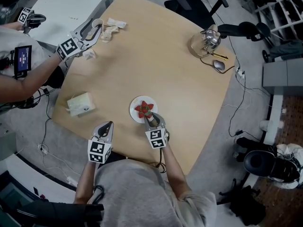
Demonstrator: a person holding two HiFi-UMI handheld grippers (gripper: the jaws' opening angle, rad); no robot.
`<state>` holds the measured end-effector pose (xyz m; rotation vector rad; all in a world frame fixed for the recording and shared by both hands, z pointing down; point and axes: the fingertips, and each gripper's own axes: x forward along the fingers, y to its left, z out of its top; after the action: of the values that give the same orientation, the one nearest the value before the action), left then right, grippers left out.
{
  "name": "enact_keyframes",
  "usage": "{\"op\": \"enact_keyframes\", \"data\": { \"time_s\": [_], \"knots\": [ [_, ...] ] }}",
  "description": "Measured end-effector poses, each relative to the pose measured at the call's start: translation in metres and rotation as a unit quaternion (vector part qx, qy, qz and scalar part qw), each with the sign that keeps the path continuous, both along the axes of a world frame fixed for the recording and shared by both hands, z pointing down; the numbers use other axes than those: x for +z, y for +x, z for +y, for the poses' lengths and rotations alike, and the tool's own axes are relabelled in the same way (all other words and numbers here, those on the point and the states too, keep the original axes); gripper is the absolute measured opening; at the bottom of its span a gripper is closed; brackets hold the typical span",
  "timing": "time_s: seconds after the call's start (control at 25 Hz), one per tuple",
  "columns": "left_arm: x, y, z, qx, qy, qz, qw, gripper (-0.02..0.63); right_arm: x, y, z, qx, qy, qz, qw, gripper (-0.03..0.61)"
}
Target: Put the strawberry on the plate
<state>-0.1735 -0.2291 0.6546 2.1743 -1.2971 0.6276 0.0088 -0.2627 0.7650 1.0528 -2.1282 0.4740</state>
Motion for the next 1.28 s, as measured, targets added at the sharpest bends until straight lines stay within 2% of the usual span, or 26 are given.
{"op": "enact_keyframes", "data": {
  "time_s": [0.2, 0.32, 0.48, 0.64, 1.16, 1.28],
  "knots": [
    [-0.002, -0.001, -0.001, -0.001, 0.006, -0.001, 1.0000, 0.020, 0.000, -0.001, -0.002, 0.008, 0.000, -0.006, 1.000, 0.153],
    [-0.003, -0.001, 0.002, 0.002, 0.008, -0.003, 1.0000, 0.020, -0.001, -0.001, -0.002, 0.032, -0.010, -0.048, 0.998, 0.156],
    [-0.007, 0.001, 0.006, 0.003, 0.013, -0.003, 0.9999, 0.020, -0.005, 0.004, -0.003, 0.048, -0.020, -0.084, 0.995, 0.232],
    [-0.010, 0.003, 0.009, 0.005, 0.018, -0.004, 0.9998, 0.020, -0.007, 0.005, 0.002, 0.042, -0.020, -0.085, 0.995, 0.249],
    [-0.030, 0.031, 0.030, 0.024, 0.051, -0.001, 0.9984, 0.020, -0.047, 0.033, 0.018, 0.078, 0.016, -0.108, 0.991, 0.249],
    [-0.038, 0.039, 0.036, 0.029, 0.064, 0.003, 0.9976, 0.020, -0.060, 0.043, 0.027, 0.087, 0.028, -0.110, 0.990, 0.216]
  ]
}}
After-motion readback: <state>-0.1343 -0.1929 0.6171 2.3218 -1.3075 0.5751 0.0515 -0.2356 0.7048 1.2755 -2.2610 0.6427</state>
